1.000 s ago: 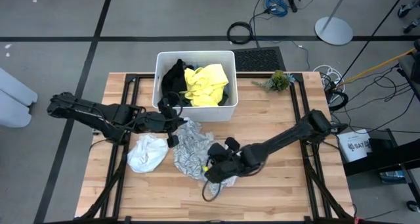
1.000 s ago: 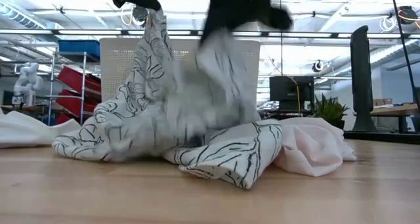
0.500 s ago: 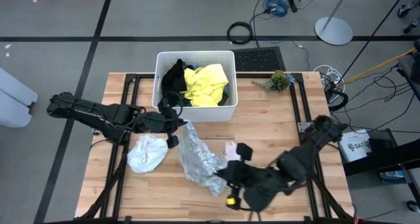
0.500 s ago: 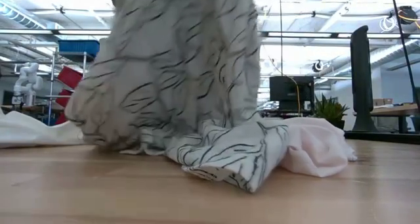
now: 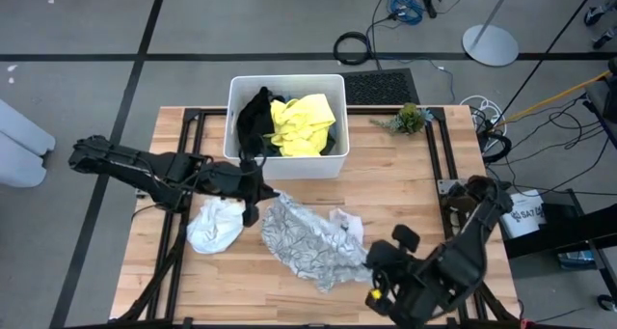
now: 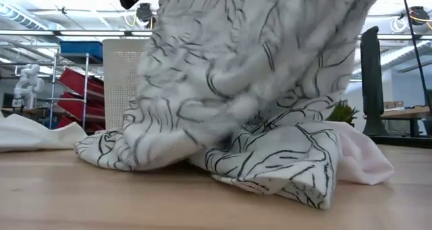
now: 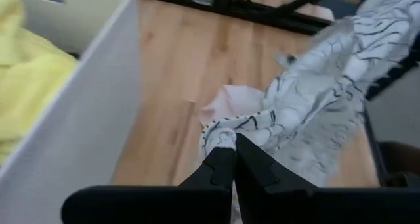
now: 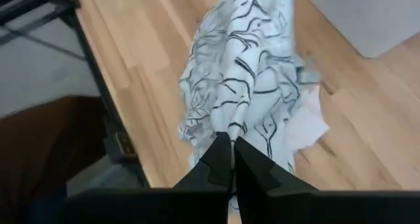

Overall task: Fold laundry
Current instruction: Fold the white patterned blouse

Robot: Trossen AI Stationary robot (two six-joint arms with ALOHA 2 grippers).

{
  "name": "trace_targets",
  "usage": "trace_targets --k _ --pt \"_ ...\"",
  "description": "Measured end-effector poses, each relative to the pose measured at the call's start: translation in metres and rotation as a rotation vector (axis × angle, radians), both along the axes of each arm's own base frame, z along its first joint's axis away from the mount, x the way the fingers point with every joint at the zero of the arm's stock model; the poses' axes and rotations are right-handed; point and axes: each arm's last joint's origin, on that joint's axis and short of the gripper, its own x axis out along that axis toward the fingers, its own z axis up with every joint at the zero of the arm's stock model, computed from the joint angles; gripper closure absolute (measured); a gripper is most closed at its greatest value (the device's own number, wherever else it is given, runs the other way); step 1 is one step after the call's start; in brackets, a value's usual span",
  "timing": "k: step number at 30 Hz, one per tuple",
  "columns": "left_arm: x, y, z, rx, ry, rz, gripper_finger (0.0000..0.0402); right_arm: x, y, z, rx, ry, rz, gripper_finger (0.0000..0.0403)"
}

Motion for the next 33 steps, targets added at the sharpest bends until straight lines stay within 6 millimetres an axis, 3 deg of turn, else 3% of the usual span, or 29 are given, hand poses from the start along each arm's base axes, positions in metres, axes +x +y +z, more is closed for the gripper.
trace_targets --k 5,11,15,20,26,30,33 --pt "0.002 -0.004 -0.009 -0.024 0.082 -0.068 0.0379 -0.012 0.011 -0.001 0.038 0.006 -0.004 0.0403" --pt "0.009 -0.012 -0.031 -0.047 0.251 -0.149 0.031 -0.032 0.031 -0.011 0.172 0.128 -0.003 0.0403" --pt "0.016 -0.017 -0.045 0.008 0.331 -0.195 0.0278 -0.054 0.049 -0.022 0.27 0.233 -0.063 0.0403" --pt "0.026 -0.022 -0.055 0.123 0.338 -0.306 0.027 -0.079 0.066 -0.037 0.321 0.3 -0.182 0.0403" --pt "0.048 -0.04 -0.06 0.175 0.185 -0.514 0.027 -0.096 0.075 -0.051 0.313 0.31 -0.267 0.0403" --pt "0.071 -0.063 -0.059 0.123 -0.04 -0.654 0.0269 -0.099 0.076 -0.056 0.305 0.313 -0.288 0.0403" --pt "0.085 -0.083 -0.071 0.196 -0.139 -0.744 0.0269 -0.099 0.076 -0.057 0.303 0.313 -0.292 0.0402"
